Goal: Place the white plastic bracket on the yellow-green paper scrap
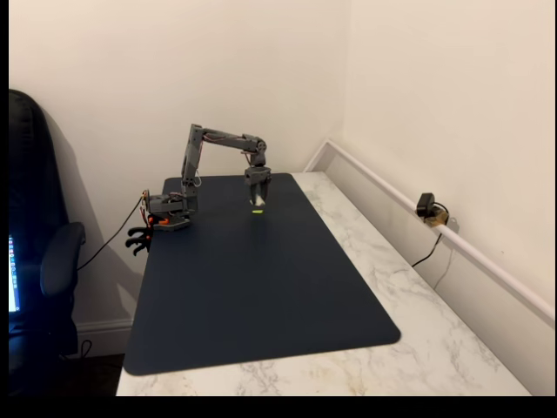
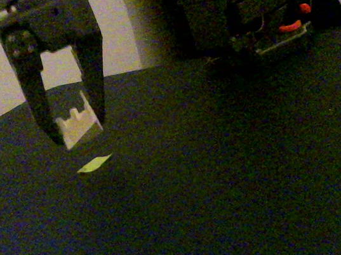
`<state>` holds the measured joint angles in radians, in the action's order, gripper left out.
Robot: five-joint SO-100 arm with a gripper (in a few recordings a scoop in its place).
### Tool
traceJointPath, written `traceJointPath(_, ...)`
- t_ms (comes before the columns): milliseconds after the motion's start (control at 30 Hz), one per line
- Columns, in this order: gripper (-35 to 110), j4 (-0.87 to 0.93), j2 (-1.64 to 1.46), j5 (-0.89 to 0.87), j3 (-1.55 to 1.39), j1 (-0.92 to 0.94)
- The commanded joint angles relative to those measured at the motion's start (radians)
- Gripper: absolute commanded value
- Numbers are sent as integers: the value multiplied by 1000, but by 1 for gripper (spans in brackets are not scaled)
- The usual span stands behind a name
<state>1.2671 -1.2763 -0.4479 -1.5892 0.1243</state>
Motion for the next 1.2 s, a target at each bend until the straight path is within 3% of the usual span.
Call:
traceJointPath(0,0,-23,-66,-23,-14,23)
traceJointPath(867,2,-72,23,-23,-17,41)
traceJointPath(900,5,-67,25,-23,-18,38)
traceJointPath(1000,34,-58,25,-12,-18,23)
traceJointPath(1167,43,-20,-32,-25,-18,9)
